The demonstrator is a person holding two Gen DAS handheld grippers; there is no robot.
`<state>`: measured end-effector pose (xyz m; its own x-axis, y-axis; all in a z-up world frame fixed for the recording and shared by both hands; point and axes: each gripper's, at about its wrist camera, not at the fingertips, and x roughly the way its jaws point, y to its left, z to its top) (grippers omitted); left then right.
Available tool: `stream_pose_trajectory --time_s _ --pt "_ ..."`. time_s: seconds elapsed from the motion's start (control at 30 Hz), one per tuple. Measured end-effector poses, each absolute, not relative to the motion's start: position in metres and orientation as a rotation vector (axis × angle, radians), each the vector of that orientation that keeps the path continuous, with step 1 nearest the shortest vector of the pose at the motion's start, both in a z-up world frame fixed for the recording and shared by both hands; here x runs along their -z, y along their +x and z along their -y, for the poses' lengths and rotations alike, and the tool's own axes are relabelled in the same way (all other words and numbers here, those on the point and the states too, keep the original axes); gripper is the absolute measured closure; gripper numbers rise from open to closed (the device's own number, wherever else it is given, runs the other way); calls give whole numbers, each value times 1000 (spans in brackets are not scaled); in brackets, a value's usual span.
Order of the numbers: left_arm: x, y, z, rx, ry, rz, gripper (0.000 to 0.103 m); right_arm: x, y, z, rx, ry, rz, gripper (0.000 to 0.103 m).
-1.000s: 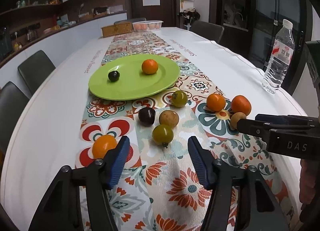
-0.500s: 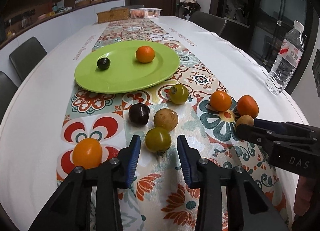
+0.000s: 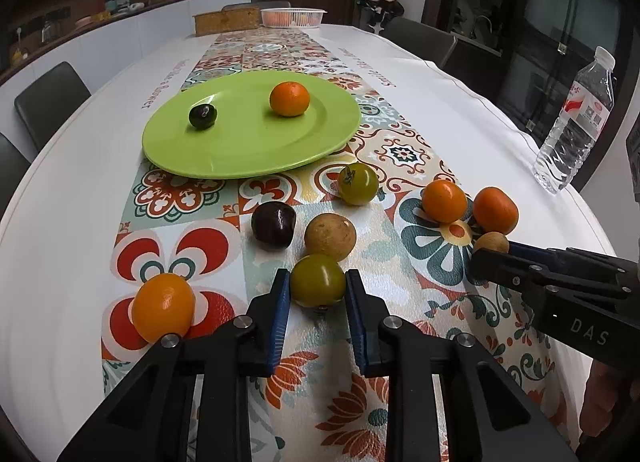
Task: Organize fruits
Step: 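Grasp the green lime with the left gripper while the right grasps the kiwi, then lower the lime and kiwi onto the green plate and open both grippers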
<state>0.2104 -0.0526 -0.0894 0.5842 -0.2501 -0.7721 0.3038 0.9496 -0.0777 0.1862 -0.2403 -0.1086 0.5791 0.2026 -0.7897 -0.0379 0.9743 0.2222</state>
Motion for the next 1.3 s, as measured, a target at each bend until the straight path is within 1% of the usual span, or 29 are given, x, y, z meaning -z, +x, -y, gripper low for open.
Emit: stream_pose_trajectory --time_s 0.4,0.83,1.3 --pt "66 190 49 319 61 -842 76 94 174 232 -200 148 -905 75" --pt "31 165 39 312 18 -777 76 58 160 215 -286 77 -809 75" --pt "2 177 29 294 32 -700 76 22 182 198 -360 28 -731 75"
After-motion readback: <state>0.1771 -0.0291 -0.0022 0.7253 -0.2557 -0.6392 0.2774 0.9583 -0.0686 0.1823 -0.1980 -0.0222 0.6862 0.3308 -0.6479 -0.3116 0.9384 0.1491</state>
